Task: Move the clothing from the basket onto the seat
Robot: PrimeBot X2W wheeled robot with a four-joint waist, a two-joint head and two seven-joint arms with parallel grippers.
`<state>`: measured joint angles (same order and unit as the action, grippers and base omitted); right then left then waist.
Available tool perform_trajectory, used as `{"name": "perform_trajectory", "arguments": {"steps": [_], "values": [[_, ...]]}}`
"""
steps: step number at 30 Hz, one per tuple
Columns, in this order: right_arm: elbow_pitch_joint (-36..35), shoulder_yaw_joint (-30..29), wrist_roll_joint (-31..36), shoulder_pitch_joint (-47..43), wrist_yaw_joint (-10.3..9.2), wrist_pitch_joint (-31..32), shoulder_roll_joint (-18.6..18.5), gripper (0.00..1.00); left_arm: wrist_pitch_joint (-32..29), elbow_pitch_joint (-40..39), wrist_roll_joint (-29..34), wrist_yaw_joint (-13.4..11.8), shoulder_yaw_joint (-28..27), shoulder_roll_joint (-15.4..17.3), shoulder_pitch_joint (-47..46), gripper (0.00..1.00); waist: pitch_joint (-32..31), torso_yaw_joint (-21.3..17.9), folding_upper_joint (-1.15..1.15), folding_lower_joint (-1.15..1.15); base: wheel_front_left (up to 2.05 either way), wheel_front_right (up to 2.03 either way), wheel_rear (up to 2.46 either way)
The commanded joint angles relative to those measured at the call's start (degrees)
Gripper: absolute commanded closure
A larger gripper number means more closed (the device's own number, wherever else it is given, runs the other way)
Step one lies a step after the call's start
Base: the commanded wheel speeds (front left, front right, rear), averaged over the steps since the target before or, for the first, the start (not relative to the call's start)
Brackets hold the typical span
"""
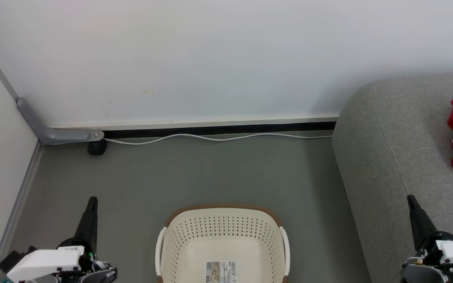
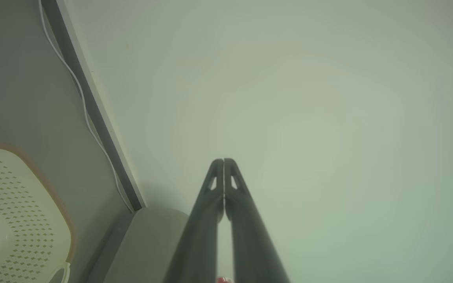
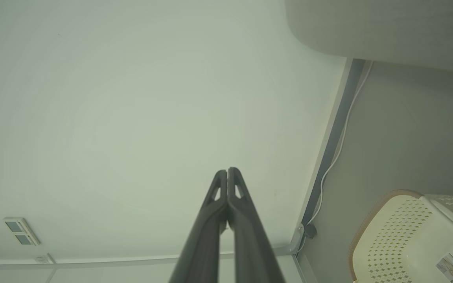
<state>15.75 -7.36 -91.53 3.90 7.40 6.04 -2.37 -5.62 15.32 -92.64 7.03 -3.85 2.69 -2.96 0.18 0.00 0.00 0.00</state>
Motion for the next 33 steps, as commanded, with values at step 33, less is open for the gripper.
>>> {"name": "perform_trajectory", "arguments": {"steps": [33], "values": [[-1.7,0.8,-0.6,2.3,0.09,0.4,-0.6,1.0,-0.6,-1.3,0.2,0.5,-2.3,0.5,-3.2,1.0,0.0,0.0,0.0,0.0,0.0,0.0,0.0]]}}
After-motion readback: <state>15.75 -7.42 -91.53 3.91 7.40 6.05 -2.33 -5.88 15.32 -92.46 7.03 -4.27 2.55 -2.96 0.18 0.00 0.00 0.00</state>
